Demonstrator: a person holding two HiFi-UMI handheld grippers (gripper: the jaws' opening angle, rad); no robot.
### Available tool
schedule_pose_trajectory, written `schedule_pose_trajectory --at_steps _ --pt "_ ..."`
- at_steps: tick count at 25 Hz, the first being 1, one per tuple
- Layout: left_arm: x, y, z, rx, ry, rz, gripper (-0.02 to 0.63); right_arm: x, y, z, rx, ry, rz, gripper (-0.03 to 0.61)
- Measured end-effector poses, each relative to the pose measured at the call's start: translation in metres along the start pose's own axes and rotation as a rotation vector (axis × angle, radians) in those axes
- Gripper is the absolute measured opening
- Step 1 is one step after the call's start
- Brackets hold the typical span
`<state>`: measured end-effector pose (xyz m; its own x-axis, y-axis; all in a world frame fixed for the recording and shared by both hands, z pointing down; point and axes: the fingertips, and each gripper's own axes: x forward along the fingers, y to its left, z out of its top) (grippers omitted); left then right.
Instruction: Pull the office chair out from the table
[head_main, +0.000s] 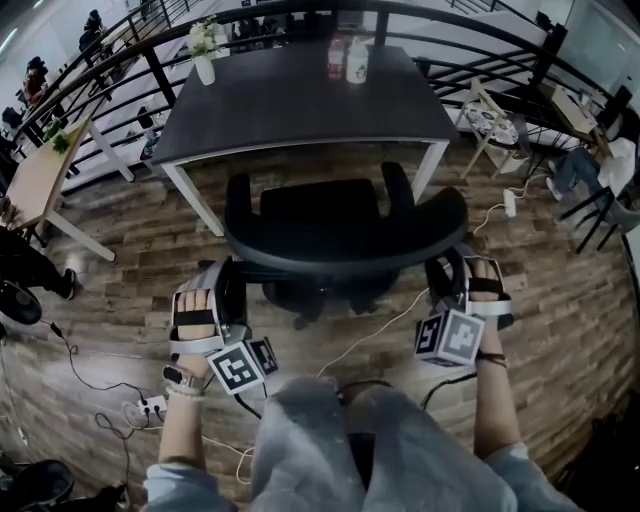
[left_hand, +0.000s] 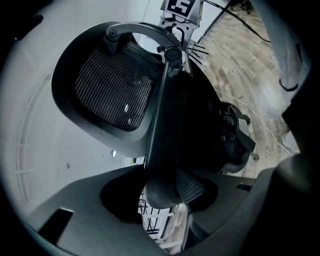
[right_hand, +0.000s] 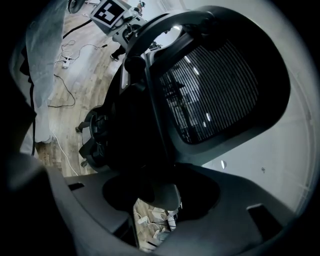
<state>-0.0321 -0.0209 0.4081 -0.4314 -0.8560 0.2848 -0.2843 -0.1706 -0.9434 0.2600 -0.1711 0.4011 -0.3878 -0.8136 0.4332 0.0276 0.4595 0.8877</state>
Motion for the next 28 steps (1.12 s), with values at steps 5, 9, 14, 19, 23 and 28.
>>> schedule_pose_trajectory --at_steps 5,9,14,19,23,28 --pt "0.002 -0.001 -0.001 -0.030 0.001 -0.033 0.208 0.001 -0.001 0.003 0.007 -0.013 0.013 0.195" --pt "0.002 0.000 -0.002 -0.065 0.012 -0.064 0.213 0.002 -0.001 0.005 0.038 -0.034 0.018 0.201" --pt "-0.014 0.007 0.001 -0.229 0.007 -0.098 0.201 -0.011 -0.005 0.006 0.226 -0.085 0.060 0.210" --pt "-0.038 0.006 0.001 -0.427 -0.012 -0.125 0.112 -0.035 -0.002 0.014 0.394 -0.164 0.083 0.138" --pt "-0.053 0.015 0.013 -0.626 -0.046 -0.128 0.052 -0.058 -0.001 0.035 0.539 -0.249 0.115 0.127" --pt "-0.070 0.033 0.032 -0.807 -0.107 -0.099 0.014 -0.086 -0.006 0.062 0.782 -0.392 0.103 0.006"
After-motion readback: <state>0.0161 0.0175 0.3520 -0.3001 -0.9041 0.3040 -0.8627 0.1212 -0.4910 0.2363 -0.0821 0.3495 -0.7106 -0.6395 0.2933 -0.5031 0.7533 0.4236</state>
